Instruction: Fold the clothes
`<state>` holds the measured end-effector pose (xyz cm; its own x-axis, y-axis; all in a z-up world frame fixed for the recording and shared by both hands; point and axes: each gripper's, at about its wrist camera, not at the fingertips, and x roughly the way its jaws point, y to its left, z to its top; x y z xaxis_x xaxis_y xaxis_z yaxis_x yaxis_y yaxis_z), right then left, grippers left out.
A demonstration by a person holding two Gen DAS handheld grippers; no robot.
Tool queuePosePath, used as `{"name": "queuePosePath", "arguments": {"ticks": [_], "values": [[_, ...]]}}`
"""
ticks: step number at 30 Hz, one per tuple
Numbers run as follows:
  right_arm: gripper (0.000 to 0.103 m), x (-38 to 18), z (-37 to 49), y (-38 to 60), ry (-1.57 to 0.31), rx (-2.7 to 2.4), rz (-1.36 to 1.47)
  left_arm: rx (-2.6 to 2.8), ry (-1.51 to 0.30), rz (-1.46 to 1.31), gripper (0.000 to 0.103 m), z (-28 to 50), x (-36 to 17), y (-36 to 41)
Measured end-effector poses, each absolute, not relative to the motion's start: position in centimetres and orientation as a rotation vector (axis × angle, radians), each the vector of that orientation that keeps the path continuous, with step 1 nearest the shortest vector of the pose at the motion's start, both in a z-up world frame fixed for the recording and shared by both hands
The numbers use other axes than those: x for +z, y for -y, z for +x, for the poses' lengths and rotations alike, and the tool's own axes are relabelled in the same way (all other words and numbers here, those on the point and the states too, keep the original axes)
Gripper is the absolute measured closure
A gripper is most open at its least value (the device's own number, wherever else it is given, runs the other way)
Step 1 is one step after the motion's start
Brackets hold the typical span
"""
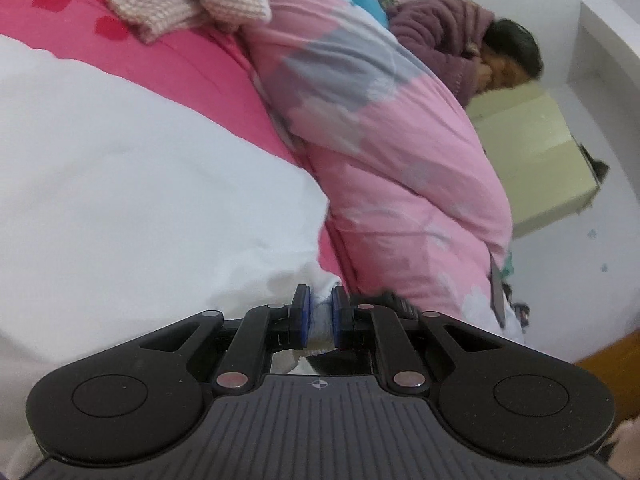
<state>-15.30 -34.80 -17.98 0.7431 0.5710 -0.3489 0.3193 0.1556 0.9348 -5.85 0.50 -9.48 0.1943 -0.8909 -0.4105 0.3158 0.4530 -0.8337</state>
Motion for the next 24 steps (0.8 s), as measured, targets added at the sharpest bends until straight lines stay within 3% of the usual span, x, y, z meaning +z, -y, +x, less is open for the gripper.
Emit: {"name": "queuePosePath", "arguments": {"ticks": [3, 8, 12, 14, 19, 20, 21, 24], "values": [[0.096, -15.3, -15.9, 35.8, -0.69, 0.223, 1.323, -1.009, -1.052, -0.561, 0.093, -7.3, -9.3, 0.5], [0.096, -13.4, -17.8, 36.3, -0.761, 0.059, 0.979, -1.057, -1.063, -0.217, 0.091, -10.6, -11.5, 3.8], [0.096, -10.7, -17.7, 35.2, -0.74, 0.028, 0.698, -1.076, -1.033, 0.058, 0.08, -12.6, -12.8, 6.2], [0.095, -8.6, -16.5, 33.4, -0.691, 0.074, 0.519, -1.098, -1.019, 0.056, 0.068, -12.8, -11.9, 6.2], [0.09, -8.8, -13.5, 28.7, -0.696, 0.189, 0.092, -1.068, -0.982, -0.028, 0.058, -12.5, -10.4, 5.1], [0.081, -9.8, -13.1, 28.1, -0.732, 0.211, 0.028, -1.031, -0.988, -0.049, 0.057, -12.2, -10.7, 4.9], [0.077, -11.3, -13.1, 28.2, -0.814, 0.22, -0.005, -0.981, -1.013, -0.077, 0.056, -11.7, -11.2, 4.7], [0.08, -12.4, -14.9, 30.0, -0.849, 0.208, 0.043, -0.9, -1.083, -0.151, 0.058, -10.8, -13.3, 3.7]]}}
